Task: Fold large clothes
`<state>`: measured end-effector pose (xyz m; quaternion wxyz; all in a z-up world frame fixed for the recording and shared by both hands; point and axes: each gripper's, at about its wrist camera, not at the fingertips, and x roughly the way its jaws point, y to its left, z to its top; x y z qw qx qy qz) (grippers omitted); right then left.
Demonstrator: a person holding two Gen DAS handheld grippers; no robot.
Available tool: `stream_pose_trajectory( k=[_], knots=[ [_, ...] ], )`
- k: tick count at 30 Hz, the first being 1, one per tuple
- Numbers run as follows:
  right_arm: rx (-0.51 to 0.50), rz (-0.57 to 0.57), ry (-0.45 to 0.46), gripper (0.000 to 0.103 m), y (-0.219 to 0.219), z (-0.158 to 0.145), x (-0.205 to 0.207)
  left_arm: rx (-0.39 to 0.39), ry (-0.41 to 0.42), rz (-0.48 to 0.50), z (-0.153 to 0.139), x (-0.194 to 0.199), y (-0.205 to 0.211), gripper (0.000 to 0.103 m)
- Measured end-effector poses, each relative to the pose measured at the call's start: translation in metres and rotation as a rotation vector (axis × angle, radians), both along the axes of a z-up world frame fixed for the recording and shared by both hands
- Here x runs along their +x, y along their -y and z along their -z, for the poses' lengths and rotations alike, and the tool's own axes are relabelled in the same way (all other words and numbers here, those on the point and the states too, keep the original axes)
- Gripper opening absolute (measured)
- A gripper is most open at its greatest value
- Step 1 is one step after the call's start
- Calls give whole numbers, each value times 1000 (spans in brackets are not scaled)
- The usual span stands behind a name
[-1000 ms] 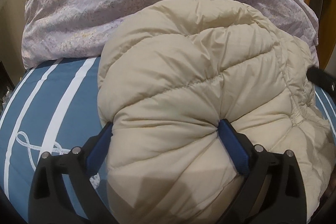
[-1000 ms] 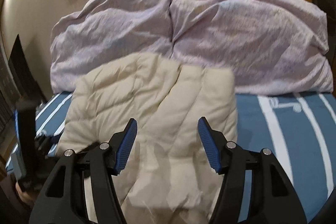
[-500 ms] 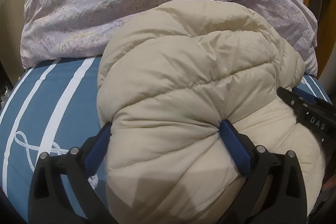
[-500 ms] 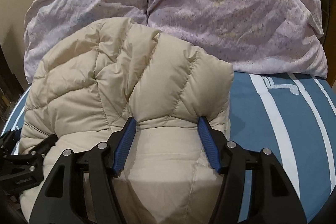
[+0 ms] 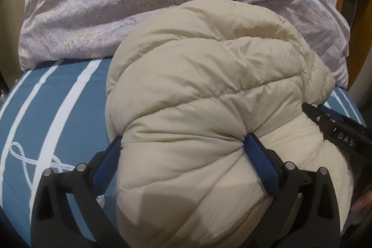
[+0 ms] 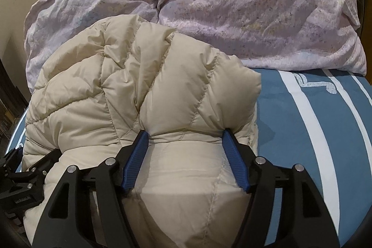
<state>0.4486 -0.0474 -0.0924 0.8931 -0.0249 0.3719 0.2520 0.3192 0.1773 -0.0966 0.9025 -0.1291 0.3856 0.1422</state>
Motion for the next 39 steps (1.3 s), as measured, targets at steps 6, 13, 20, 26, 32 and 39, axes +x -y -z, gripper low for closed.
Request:
stream_pose_trajectory(
  k=[6, 13, 20, 26, 32, 39],
  knots=[
    [0, 34, -43, 91, 19, -16, -22, -3, 20, -15, -9, -19, 1, 101],
    [-9, 38, -79, 102, 57, -41, -78, 32, 53, 4, -38, -79, 21, 101],
    [-29, 60, -89, 102, 78, -52, -139, 15, 54, -11, -45, -147, 40, 101],
    [10, 46, -56, 102, 97, -55, -184, 9, 26, -33, -40, -192, 62, 101],
    [-24, 32, -39, 102, 106, -58, -224, 3, 36, -52, -46, -227, 82, 101],
    [8, 7, -51, 102, 115, -71, -252, 13, 49, -44, -65, -251, 100, 101]
  ],
)
